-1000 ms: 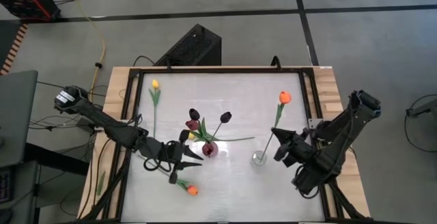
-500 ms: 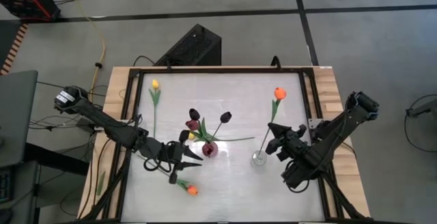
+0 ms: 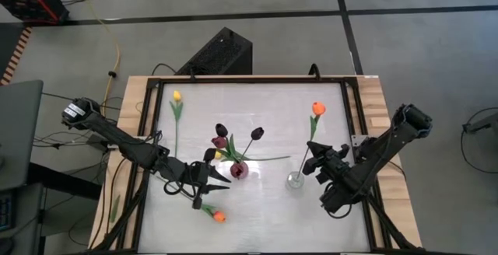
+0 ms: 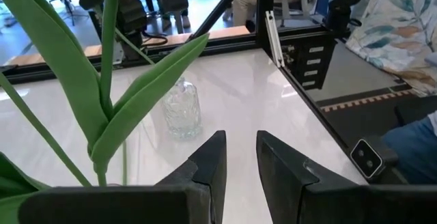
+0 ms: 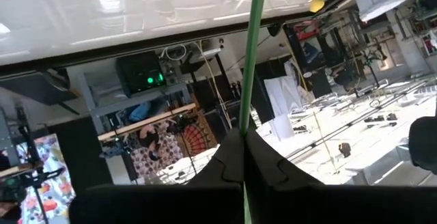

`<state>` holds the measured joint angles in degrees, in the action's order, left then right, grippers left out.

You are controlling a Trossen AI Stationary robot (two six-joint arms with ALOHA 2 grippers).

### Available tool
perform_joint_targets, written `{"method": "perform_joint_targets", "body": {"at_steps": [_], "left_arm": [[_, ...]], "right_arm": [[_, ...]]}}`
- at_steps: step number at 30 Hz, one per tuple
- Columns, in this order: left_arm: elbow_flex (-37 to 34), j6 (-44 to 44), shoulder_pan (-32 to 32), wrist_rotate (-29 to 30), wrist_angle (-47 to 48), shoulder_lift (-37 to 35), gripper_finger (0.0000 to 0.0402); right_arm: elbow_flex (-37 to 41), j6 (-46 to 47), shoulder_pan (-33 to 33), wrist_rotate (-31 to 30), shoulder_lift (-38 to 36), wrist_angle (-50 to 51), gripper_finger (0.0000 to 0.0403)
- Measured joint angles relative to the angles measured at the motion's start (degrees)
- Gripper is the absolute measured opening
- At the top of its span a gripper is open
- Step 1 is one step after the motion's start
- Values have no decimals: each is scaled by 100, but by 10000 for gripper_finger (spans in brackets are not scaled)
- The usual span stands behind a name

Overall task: Sort flowers into vase by color
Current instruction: Put the right orange flower into the transparent vase

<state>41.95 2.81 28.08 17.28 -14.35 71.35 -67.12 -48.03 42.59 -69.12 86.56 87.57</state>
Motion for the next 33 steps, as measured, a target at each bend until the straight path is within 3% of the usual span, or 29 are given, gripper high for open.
{"method": "perform_joint_targets", "body": {"at_steps": [16, 22, 27, 33], "left_arm": [[0, -153, 0, 0, 5, 0, 70], [0, -154, 0, 0, 35, 0, 70], [0, -153, 0, 0, 37, 0, 70], [0, -118, 0, -44, 70, 0, 70]], "right_arm": [[58, -44, 61, -11, 0, -1070, 72], [50, 144, 266, 20, -2, -1414, 108], [-137, 1326, 515, 51, -8, -1429, 147], [-544, 3721, 875, 424, -175, -1201, 182]]}}
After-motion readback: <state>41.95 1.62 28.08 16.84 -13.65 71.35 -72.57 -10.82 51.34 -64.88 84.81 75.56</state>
